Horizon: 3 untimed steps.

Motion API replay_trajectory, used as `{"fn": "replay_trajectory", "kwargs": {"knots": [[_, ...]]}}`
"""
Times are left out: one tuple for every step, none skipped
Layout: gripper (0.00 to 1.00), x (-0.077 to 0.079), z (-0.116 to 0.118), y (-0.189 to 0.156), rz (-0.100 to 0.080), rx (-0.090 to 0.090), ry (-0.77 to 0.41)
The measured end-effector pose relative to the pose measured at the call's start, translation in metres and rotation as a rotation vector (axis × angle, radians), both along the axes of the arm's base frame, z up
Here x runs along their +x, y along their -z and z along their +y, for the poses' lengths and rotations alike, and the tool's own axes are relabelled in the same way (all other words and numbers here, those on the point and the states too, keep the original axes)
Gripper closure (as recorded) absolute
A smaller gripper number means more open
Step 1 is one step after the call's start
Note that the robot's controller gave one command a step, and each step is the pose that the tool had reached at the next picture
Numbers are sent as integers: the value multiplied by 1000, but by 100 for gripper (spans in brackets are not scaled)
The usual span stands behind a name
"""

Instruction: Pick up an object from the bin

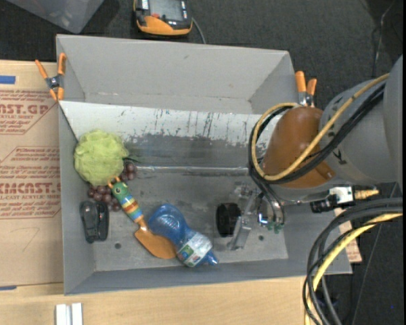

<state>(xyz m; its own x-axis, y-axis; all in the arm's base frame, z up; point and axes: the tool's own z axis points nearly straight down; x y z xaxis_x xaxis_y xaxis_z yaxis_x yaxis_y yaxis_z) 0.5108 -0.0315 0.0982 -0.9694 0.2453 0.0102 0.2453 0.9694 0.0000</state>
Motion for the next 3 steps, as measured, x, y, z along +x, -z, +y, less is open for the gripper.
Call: {"fn": "replay_trajectory", "kwargs": {"knots": [[0,1,-4,29,-24,-3,-109],[100,-1,-7,28,-17,-1,49],[100,-1,-7,28,-16,-2,48]]}}
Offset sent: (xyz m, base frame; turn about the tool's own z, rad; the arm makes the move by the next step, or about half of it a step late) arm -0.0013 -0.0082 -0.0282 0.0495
